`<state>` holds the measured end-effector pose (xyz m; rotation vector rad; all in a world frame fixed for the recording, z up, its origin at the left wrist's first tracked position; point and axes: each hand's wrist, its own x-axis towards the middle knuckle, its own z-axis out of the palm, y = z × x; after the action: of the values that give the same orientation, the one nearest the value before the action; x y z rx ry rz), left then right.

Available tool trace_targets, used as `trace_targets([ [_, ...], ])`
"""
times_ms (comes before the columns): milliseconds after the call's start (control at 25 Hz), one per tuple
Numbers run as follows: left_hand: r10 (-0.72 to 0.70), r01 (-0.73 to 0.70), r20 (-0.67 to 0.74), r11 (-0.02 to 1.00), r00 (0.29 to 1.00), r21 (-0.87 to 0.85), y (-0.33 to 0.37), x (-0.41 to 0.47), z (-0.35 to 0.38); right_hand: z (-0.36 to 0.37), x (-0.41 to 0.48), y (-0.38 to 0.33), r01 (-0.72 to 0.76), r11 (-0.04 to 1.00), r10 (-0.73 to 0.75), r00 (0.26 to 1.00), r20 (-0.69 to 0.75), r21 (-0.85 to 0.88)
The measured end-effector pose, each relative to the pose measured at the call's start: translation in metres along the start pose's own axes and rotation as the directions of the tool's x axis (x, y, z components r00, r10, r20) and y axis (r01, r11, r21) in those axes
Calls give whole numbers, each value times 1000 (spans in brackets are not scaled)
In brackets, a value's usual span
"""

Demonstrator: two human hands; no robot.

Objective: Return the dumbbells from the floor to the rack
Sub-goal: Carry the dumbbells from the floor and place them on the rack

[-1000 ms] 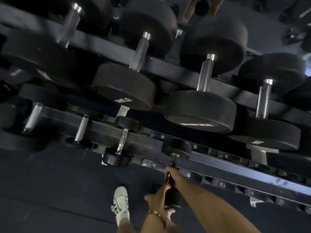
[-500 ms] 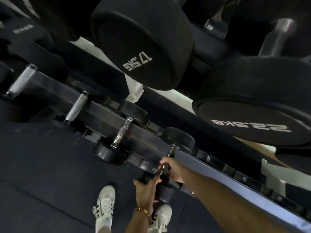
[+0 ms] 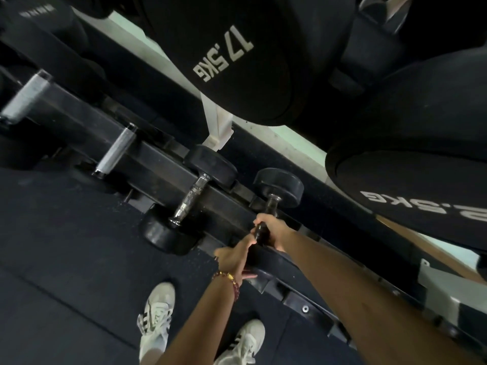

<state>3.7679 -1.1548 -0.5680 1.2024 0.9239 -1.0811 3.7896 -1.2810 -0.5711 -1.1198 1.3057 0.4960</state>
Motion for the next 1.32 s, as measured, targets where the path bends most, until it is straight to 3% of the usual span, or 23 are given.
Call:
trace_targets([
  [360, 1, 2, -44, 999, 999, 51, 1, 3, 7, -7, 8, 5, 4, 1000, -4, 1000, -22, 9],
  [680, -49, 49, -26, 999, 998, -23, 3, -13, 12, -6, 5, 3, -39, 997, 38, 999, 16, 66],
  [880, -52, 38, -88, 986, 995, -160, -6, -26, 21, -15, 11, 3, -59, 993, 61, 998, 9, -101],
  [960, -70, 48, -101, 979, 992, -200, -6, -32, 28, -20, 17, 8, 5, 969, -32, 994, -108, -247],
  [1040, -53, 33, -100, 982, 994, -187, -9, -33, 33, -22, 21, 8, 120, 950, -180, 965, -193, -287],
  [1120, -27, 10, -97, 985, 995, -175, -12, -33, 35, -21, 23, -2, 193, 956, -246, 939, -243, -221],
  [1240, -13, -5, -90, 980, 996, -197, -13, -26, 32, -14, 29, -23, 166, 982, -141, 964, -226, 96],
  [1320, 0, -15, -77, 981, 997, -195, -14, -23, 31, -9, 33, -29, 108, 973, -69, 980, -189, 205],
])
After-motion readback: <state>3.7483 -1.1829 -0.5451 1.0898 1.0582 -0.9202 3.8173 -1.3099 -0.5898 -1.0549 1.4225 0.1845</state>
